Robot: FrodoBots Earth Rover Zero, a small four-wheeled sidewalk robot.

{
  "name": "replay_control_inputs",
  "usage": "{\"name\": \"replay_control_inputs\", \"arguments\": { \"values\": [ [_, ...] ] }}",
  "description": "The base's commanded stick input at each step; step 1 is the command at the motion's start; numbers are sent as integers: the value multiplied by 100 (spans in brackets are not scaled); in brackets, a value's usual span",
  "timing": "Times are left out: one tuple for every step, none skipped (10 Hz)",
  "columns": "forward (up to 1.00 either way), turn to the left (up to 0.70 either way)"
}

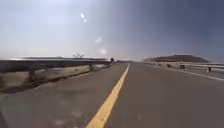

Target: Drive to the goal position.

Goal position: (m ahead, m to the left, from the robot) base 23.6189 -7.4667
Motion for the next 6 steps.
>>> {"name": "replay_control_inputs", "arguments": {
  "values": [
    [50, 0],
    [50, 0],
    [50, 0],
    [50, 0],
    [50, 0],
    [50, 0]
  ]
}}
